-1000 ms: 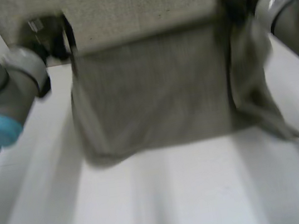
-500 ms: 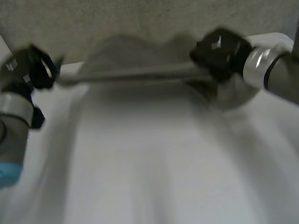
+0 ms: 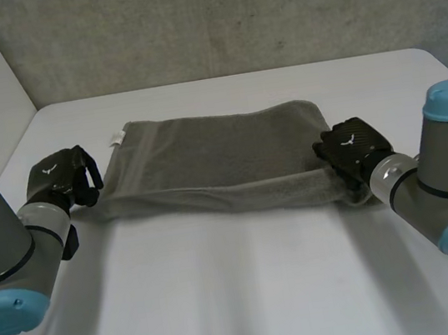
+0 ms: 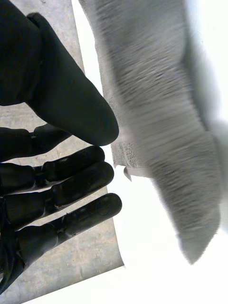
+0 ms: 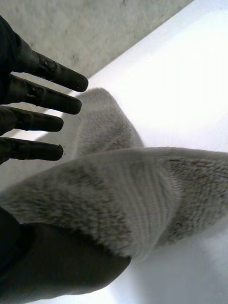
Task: Fold the laundry
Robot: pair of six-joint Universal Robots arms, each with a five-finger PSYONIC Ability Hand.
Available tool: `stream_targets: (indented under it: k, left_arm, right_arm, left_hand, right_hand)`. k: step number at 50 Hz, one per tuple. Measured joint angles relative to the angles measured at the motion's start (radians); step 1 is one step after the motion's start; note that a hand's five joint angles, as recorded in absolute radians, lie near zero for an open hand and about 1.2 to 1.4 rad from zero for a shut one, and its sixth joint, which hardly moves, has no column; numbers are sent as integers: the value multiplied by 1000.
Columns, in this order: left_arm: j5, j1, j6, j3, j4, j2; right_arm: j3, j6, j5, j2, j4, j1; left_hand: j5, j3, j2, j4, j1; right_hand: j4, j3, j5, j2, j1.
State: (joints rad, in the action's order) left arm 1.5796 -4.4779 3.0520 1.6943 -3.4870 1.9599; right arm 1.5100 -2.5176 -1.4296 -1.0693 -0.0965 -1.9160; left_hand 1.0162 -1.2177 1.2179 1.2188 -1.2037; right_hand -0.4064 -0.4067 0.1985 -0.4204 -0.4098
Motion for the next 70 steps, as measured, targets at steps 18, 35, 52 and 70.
stream_targets:
  k: [18, 35, 52, 70]
  left_arm:
    - [-2, -9, -1, 27, -5, -20]
    - [-188, -8, 43, 52, 7, -18]
    - [-258, -18, 269, 57, 15, -8]
    - [-385, -26, 271, 70, 18, -2]
  right_arm:
    - [115, -213, 16, -19, 40, 131]
    - [136, -202, 160, -39, 101, 201]
    - [133, -206, 255, -16, 71, 267]
    - [145, -229, 247, -65, 49, 263]
  left_hand:
    - [0, 0, 0, 0, 0]
    - [-550, 578, -578, -578, 560]
    - [-761, 783, -783, -785, 765]
    - [-763, 787, -786, -787, 768]
  right_hand:
    - [-2, -2, 39, 0, -2]
    - [-23, -3, 76, -3, -20]
    - [-563, -563, 597, -554, -562]
    - [-931, -926, 968, -914, -923]
